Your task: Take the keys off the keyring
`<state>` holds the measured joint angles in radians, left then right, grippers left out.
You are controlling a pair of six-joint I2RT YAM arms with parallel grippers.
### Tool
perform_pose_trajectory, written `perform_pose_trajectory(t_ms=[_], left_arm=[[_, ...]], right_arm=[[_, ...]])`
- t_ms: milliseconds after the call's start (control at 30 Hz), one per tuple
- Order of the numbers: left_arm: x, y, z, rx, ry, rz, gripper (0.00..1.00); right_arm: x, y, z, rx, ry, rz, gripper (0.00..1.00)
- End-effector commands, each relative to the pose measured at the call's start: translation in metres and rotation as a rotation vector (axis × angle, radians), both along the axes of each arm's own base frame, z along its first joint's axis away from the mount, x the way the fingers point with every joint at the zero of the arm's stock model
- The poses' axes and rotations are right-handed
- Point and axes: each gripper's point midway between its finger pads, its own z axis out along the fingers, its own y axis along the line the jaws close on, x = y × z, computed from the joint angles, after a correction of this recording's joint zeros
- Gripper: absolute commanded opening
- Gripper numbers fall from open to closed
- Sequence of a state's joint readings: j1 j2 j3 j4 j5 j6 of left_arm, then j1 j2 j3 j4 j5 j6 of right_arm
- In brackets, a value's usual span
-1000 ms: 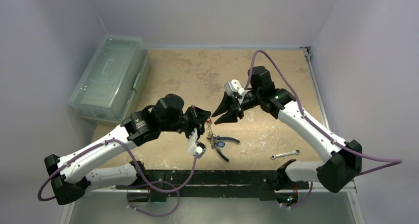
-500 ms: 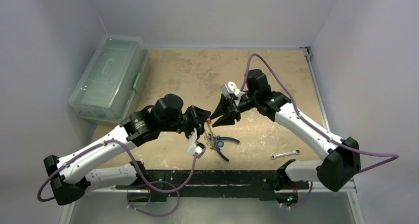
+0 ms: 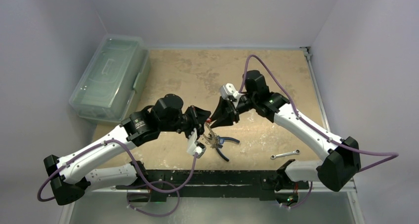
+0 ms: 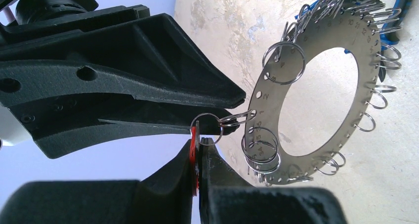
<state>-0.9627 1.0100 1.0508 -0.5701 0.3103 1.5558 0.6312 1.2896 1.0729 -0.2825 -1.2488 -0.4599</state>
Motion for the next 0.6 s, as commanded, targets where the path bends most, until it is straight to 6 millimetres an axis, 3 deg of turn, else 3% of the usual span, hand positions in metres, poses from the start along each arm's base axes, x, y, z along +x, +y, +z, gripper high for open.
perform_pose_trajectory(t_ms=[0,267,433,567], left_arm=[[-0.002,-0.004,0.022,-0.072,-0.037,-0.014,0.0],[0.0,-0.001,0.026,-0.082,-0.033,0.01,0.0],[0.001,0.005,0.03,-0.08,-0.03,0.04,0.0],[-0.001,0.016,0.021,-0.047,-0.026,0.057,0.0]], right_arm=[[-0.002,0.003,0.002,0.013,-0.011,0.017,0.25],[0.001,0.003,0.002,0.002,-0.015,-0.01,0.0],[0.003,0.003,0.006,-0.002,-0.012,-0.031,0.0],[0.004,0.004,0.01,0.002,0.003,-0.043,0.0]])
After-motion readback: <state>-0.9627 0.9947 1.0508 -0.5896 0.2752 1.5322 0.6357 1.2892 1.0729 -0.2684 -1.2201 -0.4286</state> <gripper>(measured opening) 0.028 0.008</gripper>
